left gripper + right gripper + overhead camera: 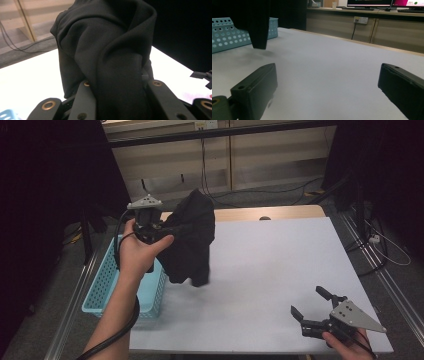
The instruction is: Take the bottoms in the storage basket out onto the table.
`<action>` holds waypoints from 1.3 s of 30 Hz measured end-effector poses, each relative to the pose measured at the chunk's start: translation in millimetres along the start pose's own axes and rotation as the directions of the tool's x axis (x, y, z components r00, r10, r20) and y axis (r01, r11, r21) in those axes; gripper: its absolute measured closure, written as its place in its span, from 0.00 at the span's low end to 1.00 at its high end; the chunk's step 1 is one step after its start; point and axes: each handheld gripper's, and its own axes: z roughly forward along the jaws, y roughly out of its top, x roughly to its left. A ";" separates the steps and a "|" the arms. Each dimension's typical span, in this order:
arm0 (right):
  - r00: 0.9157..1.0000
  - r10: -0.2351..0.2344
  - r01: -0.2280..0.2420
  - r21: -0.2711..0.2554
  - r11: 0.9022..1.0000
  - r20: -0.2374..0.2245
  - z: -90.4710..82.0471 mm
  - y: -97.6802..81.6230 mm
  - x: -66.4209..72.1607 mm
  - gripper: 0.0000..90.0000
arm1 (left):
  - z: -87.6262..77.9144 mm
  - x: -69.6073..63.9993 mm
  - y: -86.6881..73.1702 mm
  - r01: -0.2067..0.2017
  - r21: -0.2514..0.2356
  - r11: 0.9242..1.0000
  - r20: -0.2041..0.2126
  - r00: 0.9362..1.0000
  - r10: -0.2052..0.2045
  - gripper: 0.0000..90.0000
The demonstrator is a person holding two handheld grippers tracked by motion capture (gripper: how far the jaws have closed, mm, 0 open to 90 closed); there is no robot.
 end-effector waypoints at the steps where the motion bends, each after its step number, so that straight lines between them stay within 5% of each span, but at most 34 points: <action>1: 1.000 0.001 -0.001 -0.001 1.000 -0.002 0.1 0.1 0.4 0.02 | 6.9 -4.3 -4.0 0.001 0.000 1.000 0.026 1.000 -0.001 0.81; 11: 1.000 0.028 -0.028 -0.001 1.000 -0.001 1.4 0.3 -1.0 0.02 | 45.8 -24.2 -29.2 -0.017 0.029 0.999 0.107 0.994 0.014 0.80; 20: 1.000 0.028 -0.028 0.001 1.000 0.002 4.1 3.7 -3.5 0.02 | 83.8 -32.2 -52.4 -0.031 0.070 0.997 0.135 0.991 0.022 0.78; 23: 1.000 0.026 -0.026 0.001 1.000 0.005 4.1 5.3 -4.3 0.02 | 96.3 -36.0 -57.4 -0.065 0.069 0.995 0.146 0.988 0.055 0.74; 27: 1.000 0.015 -0.015 0.004 1.000 0.010 5.7 10.5 -6.3 0.02 | 108.5 -37.1 -63.4 -0.073 0.084 0.994 0.140 0.988 0.060 0.42; 29: 1.000 0.007 -0.007 0.012 1.000 0.002 7.8 12.1 -6.4 0.01 | 109.2 -36.6 -64.9 -0.068 0.074 0.995 0.139 0.989 0.057 0.36; 39: 1.000 0.001 0.000 0.045 0.999 -0.022 25.6 17.8 -1.6 0.02 | 101.3 -28.4 -80.4 -0.079 0.096 0.992 0.098 0.993 0.070 0.23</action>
